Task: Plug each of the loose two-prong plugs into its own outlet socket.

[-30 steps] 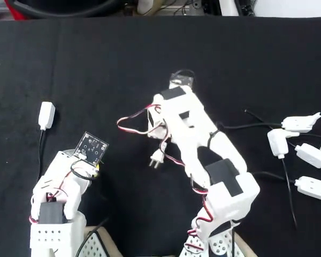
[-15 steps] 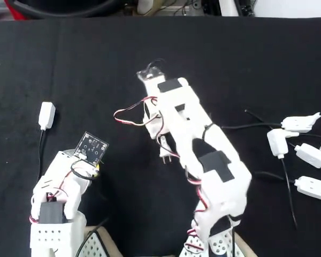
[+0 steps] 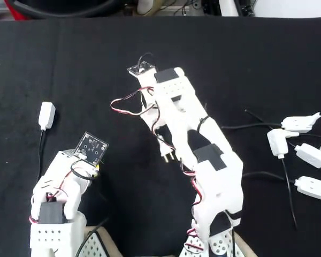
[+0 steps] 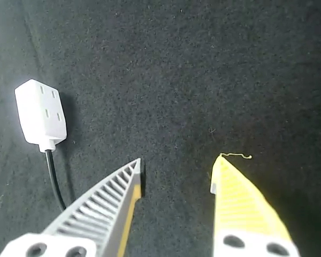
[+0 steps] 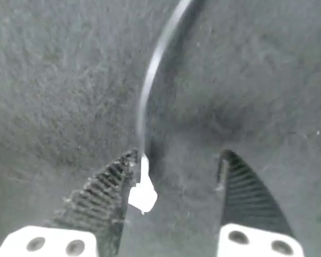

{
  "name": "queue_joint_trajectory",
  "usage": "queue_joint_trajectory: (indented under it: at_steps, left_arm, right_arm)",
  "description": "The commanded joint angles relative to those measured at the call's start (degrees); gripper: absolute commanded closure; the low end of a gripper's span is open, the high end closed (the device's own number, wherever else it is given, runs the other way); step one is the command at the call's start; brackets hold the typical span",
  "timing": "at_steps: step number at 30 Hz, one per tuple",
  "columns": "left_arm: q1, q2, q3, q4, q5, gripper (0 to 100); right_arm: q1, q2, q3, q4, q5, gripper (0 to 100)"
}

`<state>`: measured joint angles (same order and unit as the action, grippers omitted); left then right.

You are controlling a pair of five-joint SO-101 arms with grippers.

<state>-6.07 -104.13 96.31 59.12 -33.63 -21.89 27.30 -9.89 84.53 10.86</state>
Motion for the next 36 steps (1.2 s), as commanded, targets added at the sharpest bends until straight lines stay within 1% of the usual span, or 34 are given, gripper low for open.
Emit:
queue_joint_trajectory:
  at_steps: [1, 5, 10, 11, 17, 24, 26, 28, 36]
  left_arm:
    - [-0.48, -0.09, 1.1, 0.44, -0.44, 79]
    - [-0.48, -0.09, 1.1, 0.44, -0.44, 79]
    - [-0.48, -0.09, 1.1, 0.44, -0.44, 79]
    - [-0.48, -0.09, 1.1, 0.44, -0.44, 79]
    - [-0.48, -0.09, 1.1, 0.44, -0.44, 79]
    - [-0.48, -0.09, 1.1, 0.44, -0.44, 79]
    - [-0.48, -0.09, 1.1, 0.44, -0.44, 79]
    - [-0.4, -0.09, 1.1, 0.44, -0.44, 79]
    - [-0.4, -0.09, 1.1, 0.44, -0.44, 79]
  right_arm:
    - [-0.53, -0.48, -5.58, 6.95, -0.88, 73.8]
    - [-0.53, -0.4, -4.44, 10.55, -0.44, 74.7]
    - [-1.67, -0.4, 0.13, 6.68, -0.44, 85.2]
    - [-2.29, -0.4, 0.48, 6.42, -0.44, 86.1]
    - [-6.59, -0.66, 0.13, 8.79, -0.44, 86.1]
    - [-6.68, -0.31, 0.57, 8.97, -0.97, 86.0]
    - [-6.51, 0.04, 0.66, 8.62, -3.34, 86.0]
    - [-6.51, 1.54, 0.48, 8.88, -4.48, 86.0]
    - [-6.33, 8.75, -2.68, 10.46, -4.4, 86.0]
